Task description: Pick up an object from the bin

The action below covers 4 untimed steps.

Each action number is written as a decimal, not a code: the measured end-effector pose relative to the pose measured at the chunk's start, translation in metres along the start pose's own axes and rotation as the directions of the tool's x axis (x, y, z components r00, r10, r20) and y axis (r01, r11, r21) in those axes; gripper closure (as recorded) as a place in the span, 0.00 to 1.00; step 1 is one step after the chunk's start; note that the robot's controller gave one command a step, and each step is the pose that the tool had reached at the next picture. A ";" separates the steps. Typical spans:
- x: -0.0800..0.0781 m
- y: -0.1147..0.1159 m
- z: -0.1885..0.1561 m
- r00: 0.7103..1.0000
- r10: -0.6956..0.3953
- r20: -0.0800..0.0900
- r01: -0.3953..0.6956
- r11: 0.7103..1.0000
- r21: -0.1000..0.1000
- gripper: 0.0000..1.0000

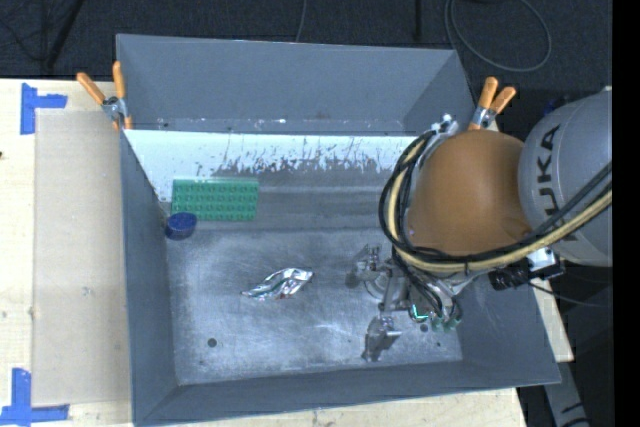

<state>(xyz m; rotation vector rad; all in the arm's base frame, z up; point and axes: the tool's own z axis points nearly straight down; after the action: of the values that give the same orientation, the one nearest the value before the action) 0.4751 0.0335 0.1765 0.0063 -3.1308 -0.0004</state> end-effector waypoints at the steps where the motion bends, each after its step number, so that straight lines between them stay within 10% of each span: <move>1: -0.094 0.068 0.104 0.916 0.401 0.008 -0.401 0.916 -0.003 0.00; 4: -0.090 0.097 0.104 0.999 0.038 0.012 -0.038 0.999 0.000 0.00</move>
Offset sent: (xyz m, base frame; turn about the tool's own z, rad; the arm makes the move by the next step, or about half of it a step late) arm 0.0915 0.0685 -0.1065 0.4144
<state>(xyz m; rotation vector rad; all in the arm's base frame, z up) 0.5637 0.1305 0.0720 -0.0529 -3.1420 0.0001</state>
